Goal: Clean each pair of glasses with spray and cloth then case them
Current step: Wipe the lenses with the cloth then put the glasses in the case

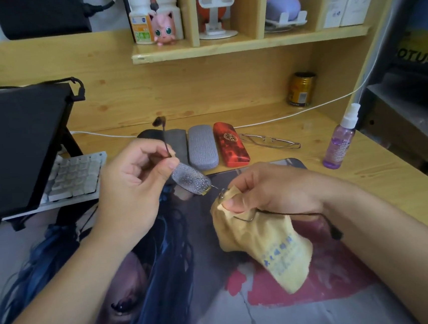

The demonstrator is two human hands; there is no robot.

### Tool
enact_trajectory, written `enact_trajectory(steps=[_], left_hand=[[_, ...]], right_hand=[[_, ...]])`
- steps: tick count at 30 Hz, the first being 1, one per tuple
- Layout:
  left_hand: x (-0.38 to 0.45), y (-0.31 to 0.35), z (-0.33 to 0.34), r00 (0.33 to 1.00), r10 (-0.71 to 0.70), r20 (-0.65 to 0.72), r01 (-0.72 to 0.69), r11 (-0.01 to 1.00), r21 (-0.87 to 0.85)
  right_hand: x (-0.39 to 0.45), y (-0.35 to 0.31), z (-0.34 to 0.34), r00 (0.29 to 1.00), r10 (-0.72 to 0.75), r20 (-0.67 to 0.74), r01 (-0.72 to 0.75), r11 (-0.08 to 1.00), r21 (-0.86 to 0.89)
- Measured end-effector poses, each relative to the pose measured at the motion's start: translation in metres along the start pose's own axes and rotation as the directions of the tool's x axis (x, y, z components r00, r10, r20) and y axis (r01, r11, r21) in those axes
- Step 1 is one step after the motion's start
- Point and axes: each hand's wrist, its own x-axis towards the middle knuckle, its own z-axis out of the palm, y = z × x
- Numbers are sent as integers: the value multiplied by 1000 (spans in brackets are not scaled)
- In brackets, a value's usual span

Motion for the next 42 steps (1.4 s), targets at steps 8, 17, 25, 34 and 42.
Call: enact_trajectory(steps=[8, 17, 25, 34, 42], left_hand=[[2, 1, -6, 1000, 9, 12, -9, 1000, -5], [0, 4, -5, 1000, 16, 24, -16, 999, 32], [-13, 19, 13, 992, 3, 124, -3, 1000, -6], [-13, 19, 13, 976, 15, 219, -8, 1000, -30], [-14, 23, 15, 927, -76, 368, 96, 995, -37]], right_hand=[[6, 9, -2, 1000, -14, 20, 11, 989, 148], [11, 3, -6, 958, -62, -281, 122, 972, 202], [6, 0, -15, 969, -155, -194, 217, 910, 354], [0, 1, 4, 975, -148, 167, 117, 976, 182], [-2, -2, 12, 960, 8, 279, -53, 987, 152]])
